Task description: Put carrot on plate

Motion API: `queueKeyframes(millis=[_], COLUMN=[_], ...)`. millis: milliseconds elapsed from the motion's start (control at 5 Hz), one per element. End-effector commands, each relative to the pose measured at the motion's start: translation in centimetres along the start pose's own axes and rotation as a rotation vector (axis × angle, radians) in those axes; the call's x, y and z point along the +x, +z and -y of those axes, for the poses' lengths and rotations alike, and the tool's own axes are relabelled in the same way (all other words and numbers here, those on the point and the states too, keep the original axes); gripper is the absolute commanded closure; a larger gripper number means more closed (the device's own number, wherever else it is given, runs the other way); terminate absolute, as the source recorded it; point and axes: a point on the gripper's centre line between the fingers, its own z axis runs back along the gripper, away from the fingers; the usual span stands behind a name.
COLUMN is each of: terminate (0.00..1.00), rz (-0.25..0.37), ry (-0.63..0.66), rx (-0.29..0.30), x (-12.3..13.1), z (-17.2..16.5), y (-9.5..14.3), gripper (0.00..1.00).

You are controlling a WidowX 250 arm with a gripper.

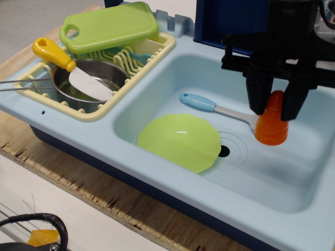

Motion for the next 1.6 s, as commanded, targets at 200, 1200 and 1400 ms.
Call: queueKeyframes(millis=[200, 1200, 1400], terminate=[0.00, 0.00, 0.00], rz=[0.053, -0.014, -0.035], ry=[0.081, 0.187, 0.192], rx=[-0.027, -0.047, -0.054], x=[0.5, -0.1, -0.2], z=[-4.4, -11.4, -11.6], y=[2.0, -1.6, -2.6], gripper=[1.00, 1.00, 1.00])
